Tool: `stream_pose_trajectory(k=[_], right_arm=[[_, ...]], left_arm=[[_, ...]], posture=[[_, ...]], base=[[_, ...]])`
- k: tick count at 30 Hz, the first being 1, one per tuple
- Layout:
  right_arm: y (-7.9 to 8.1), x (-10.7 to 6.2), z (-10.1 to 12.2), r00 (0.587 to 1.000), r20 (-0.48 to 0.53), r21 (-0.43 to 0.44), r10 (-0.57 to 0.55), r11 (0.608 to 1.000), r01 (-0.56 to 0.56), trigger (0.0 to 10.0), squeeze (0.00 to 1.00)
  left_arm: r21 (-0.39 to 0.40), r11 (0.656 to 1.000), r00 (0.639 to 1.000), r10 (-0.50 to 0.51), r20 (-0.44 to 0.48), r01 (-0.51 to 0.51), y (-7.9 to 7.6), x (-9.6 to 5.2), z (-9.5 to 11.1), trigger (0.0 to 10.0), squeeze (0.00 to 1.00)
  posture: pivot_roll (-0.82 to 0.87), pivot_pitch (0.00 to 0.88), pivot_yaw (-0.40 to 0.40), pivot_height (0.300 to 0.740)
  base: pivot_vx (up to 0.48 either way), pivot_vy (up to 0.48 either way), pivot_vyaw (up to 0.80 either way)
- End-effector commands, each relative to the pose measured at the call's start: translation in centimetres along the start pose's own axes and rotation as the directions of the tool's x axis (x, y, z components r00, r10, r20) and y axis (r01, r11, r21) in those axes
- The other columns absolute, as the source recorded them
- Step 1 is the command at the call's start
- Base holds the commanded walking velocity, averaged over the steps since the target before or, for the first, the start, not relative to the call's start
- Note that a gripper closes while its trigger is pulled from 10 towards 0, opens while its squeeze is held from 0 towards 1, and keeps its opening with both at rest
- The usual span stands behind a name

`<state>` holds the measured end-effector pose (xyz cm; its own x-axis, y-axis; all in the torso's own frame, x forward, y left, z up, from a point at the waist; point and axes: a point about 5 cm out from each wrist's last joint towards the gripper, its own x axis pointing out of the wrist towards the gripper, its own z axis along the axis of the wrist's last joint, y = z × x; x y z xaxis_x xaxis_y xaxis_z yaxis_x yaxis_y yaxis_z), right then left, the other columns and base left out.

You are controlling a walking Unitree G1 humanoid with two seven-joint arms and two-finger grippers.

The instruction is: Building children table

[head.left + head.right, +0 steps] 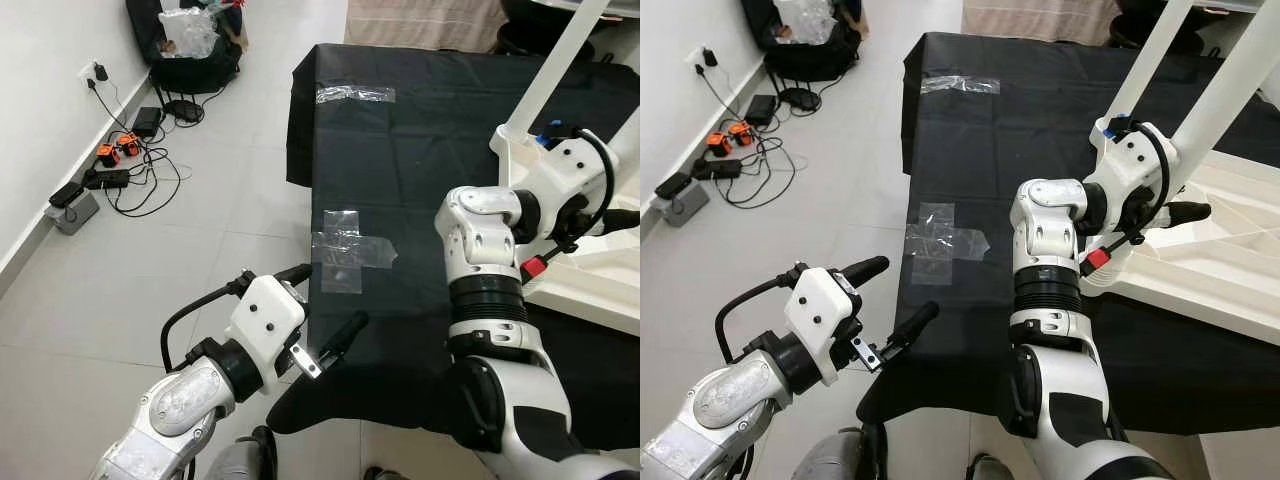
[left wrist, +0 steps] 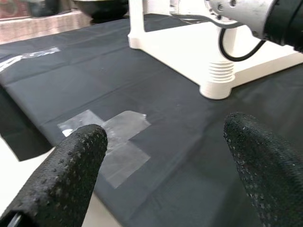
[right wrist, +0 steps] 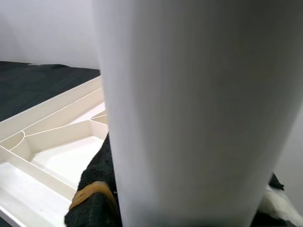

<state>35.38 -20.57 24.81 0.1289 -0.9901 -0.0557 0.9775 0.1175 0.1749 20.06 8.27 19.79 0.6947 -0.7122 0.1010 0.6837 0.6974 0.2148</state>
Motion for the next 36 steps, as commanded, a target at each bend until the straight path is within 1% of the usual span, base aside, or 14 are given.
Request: stream_pose_trajectory(k=[1, 7, 20, 22, 23, 25, 27, 29, 30, 31, 32, 33, 34, 36], right_arm=[[-0.6, 0.3, -3.0, 0.991, -0.129, -0.083, -0.022, 0.996, 0.011, 10.0, 0.00], [-0.3, 0.3, -3.3, 0.979, -0.204, -0.055, -0.009, 0.998, -0.002, 10.0, 0.00], [0.5, 0.5, 1.8, 0.996, 0.009, 0.132, 0.091, 0.987, -0.091, 10.0, 0.00], [1.1, 0.0, 4.3, 0.968, 0.125, 0.290, 0.217, 0.925, -0.244, 10.0, 0.00], [1.1, 0.0, 4.3, 0.968, 0.125, 0.290, 0.217, 0.925, -0.244, 10.0, 0.00], [1.6, -0.9, 7.1, 0.918, 0.216, 0.366, 0.334, 0.844, -0.393, 10.0, 0.00], [1.7, -1.2, 7.5, 0.903, 0.227, 0.378, 0.364, 0.822, -0.426, 10.0, 0.00], [2.3, -2.4, 8.0, 0.814, 0.281, 0.370, 0.509, 0.725, -0.581, 10.0, 0.00], [2.8, -3.8, 8.2, 0.689, 0.335, 0.346, 0.643, 0.596, -0.725, 10.0, 0.00], [2.8, -3.8, 8.2, 0.689, 0.335, 0.346, 0.643, 0.596, -0.725, 10.0, 0.00], [3.0, -4.8, 8.3, 0.586, 0.371, 0.325, 0.720, 0.490, -0.809, 10.0, 0.00], [3.3, -6.6, 7.7, 0.393, 0.373, 0.309, 0.840, 0.287, -0.907, 10.0, 0.00], [3.4, -7.8, 7.2, 0.255, 0.373, 0.308, 0.892, 0.140, -0.941, 10.0, 0.00], [3.3, -9.3, 5.8, 0.050, 0.322, 0.327, 0.945, -0.062, -0.943, 10.0, 0.00]], left_arm=[[-0.006, 1.000, 1.000, -0.008, 0.000, 0.008, -0.4, 0.0, -0.1, 10.0, 0.00], [-0.003, 1.000, 1.000, -0.010, 0.000, 0.010, -0.5, 0.1, -0.2, 10.0, 0.00], [0.001, 1.000, 1.000, -0.003, 0.004, 0.003, -0.5, 0.2, -0.3, 10.0, 0.00], [-0.001, 1.000, 1.000, -0.001, 0.005, 0.001, -0.5, 0.2, -0.3, 10.0, 0.00], [-0.001, 1.000, 1.000, -0.001, 0.005, 0.001, -0.5, 0.2, -0.3, 10.0, 0.00], [0.001, 1.000, 1.000, 0.000, 0.006, 0.000, -0.4, 0.2, -0.3, 10.0, 0.00], [0.002, 1.000, 1.000, 0.000, 0.006, 0.000, -0.4, 0.2, -0.4, 10.0, 0.00], [0.003, 1.000, 1.000, 0.000, 0.008, 0.000, -0.4, 0.3, -0.4, 10.0, 0.00], [0.004, 1.000, 1.000, 0.002, 0.009, -0.002, -0.4, 0.3, -0.3, 10.0, 0.00], [0.004, 1.000, 1.000, 0.002, 0.009, -0.002, -0.4, 0.3, -0.3, 10.0, 0.00], [0.005, 1.000, 1.000, 0.004, 0.010, -0.004, -0.3, 0.3, -0.3, 10.0, 0.00], [0.012, 1.000, 1.000, 0.016, 0.004, -0.016, 0.0, 0.3, -0.3, 10.0, 0.00], [0.017, 1.000, 1.000, 0.025, 0.000, -0.025, 0.2, 0.3, -0.3, 10.0, 0.00], [0.024, 0.998, 0.998, 0.059, -0.016, -0.058, 1.1, 0.3, -0.4, 10.0, 0.00]], posture=[[0.09, 0.229, -0.044, 0.740], [0.09, 0.228, -0.044, 0.740], [0.09, 0.200, -0.042, 0.740], [0.09, 0.198, -0.040, 0.740], [0.09, 0.198, -0.040, 0.740], [0.08, 0.188, -0.041, 0.740], [0.08, 0.188, -0.041, 0.740], [0.08, 0.181, -0.040, 0.740], [0.08, 0.180, -0.042, 0.740], [0.08, 0.180, -0.042, 0.740], [0.08, 0.178, -0.042, 0.740], [0.08, 0.178, -0.042, 0.740], [0.07, 0.176, -0.042, 0.740], [0.07, 0.178, -0.044, 0.740]], base=[[0.000, 0.000, 0.00], [0.000, 0.000, 0.00], [0.000, 0.000, 0.00], [0.000, 0.000, 0.00], [0.000, 0.000, 0.00], [0.000, 0.000, 0.00], [0.000, 0.000, 0.00], [0.000, 0.000, 0.00], [0.000, 0.000, 0.00], [0.000, 0.000, 0.00], [0.000, 0.000, 0.00], [0.000, 0.000, 0.00], [0.000, 0.000, 0.00], [0.000, 0.000, 0.00]])
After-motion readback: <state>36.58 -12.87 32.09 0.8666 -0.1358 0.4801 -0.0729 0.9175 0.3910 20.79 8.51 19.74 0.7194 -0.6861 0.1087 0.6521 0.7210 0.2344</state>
